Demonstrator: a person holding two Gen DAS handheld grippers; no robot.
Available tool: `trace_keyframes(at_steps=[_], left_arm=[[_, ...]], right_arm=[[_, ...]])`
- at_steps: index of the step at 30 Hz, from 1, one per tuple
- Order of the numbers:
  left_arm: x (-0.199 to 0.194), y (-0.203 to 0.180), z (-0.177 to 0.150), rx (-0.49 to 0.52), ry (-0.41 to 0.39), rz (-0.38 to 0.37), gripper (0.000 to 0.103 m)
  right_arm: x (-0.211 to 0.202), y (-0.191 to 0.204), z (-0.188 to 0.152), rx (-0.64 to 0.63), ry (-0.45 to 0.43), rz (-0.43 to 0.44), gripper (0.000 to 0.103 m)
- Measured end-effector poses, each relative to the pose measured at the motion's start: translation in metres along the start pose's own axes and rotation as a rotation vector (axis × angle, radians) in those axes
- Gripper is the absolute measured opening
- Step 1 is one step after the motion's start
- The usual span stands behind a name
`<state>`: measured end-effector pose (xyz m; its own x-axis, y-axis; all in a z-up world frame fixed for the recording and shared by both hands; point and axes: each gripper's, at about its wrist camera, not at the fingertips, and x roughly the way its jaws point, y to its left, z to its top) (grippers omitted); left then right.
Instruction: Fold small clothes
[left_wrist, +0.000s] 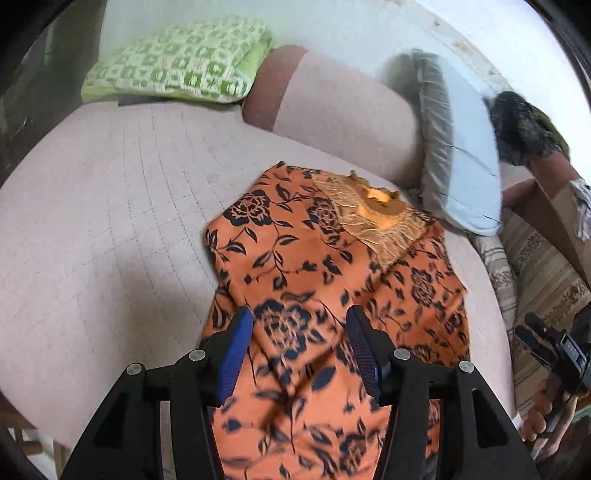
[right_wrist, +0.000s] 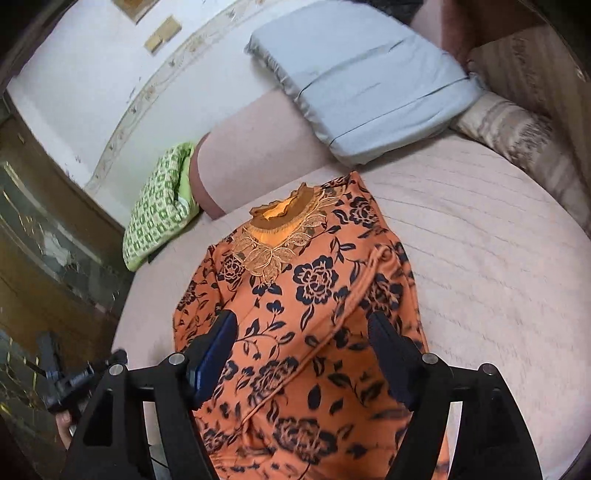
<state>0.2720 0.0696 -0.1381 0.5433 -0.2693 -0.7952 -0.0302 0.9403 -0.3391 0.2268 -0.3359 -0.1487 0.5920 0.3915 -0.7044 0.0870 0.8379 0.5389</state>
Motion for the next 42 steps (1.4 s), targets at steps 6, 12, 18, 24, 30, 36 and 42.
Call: trace_keyframes(at_steps=[6, 12, 18, 24, 30, 36, 42], left_arm=[[0.071, 0.006, 0.059, -0.050, 0.034, -0.009, 0.053], [0.153, 0.004, 0.122, -0.048, 0.066, -0.007, 0.053], [0.226, 0.009, 0.176, -0.040, 0.075, 0.047, 0.053], [0.282, 0.029, 0.206, -0.071, 0.105, 0.088, 0.052], [0.331, 0.032, 0.209, -0.074, 0.164, 0.048, 0.036], [0.325, 0.034, 0.211, -0.046, 0.116, 0.036, 0.007], [0.199, 0.027, 0.174, 0.020, -0.092, -0.106, 0.007]], right_arm=[[0.051, -0.007, 0.036, -0.033, 0.065, -0.014, 0.074], [0.112, -0.025, 0.094, -0.014, 0.128, -0.024, 0.070], [0.174, -0.046, 0.150, -0.011, 0.140, -0.108, 0.063], [0.219, -0.053, 0.177, -0.054, 0.177, -0.167, 0.061], [0.255, -0.061, 0.184, -0.053, 0.221, -0.176, 0.045], [0.260, -0.063, 0.188, -0.045, 0.210, -0.210, 0.008], [0.161, -0.052, 0.171, -0.042, 0.047, -0.095, 0.007]])
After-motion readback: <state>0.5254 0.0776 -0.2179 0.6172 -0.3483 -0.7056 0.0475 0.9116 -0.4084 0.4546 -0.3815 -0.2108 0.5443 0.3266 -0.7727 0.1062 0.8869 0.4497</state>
